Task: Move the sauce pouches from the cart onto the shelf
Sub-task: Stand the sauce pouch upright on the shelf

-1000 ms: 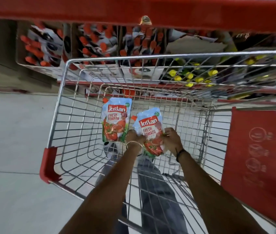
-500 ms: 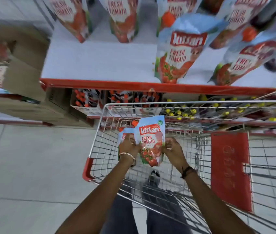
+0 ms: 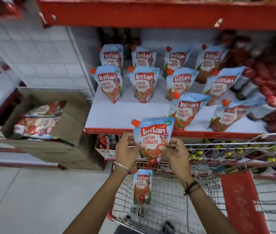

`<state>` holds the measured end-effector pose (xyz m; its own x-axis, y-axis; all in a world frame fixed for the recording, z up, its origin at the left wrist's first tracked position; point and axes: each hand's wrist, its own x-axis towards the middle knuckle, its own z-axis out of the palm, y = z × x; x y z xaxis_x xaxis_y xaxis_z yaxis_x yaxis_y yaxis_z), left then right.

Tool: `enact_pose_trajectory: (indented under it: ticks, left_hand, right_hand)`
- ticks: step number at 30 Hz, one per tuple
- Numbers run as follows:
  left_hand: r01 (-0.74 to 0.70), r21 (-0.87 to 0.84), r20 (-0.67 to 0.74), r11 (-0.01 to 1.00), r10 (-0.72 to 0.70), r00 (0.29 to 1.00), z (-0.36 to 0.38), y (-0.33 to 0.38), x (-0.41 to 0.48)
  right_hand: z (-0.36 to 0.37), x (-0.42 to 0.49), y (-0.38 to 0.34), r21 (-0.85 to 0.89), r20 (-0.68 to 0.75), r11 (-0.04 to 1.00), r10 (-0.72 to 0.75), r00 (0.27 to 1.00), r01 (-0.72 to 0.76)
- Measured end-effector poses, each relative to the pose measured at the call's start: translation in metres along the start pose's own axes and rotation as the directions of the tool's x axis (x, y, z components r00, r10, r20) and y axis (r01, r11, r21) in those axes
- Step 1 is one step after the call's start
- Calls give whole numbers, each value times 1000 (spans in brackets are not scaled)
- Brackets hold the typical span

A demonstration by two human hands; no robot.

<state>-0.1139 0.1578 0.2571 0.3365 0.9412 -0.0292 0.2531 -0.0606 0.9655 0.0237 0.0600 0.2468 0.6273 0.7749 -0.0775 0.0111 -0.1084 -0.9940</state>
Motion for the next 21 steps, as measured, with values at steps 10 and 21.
enact_pose_trajectory:
  ticks: [10, 21]
  left_hand:
    - [-227, -29, -9, 973, 227, 974, -20, 51, 87]
    - [-230, -20, 44, 973, 231, 972, -11, 14, 119]
  right_hand:
    - [56, 73, -43, 18, -257, 990, -127, 958, 137]
    - [70, 98, -17, -57, -304, 996, -78, 950, 64]
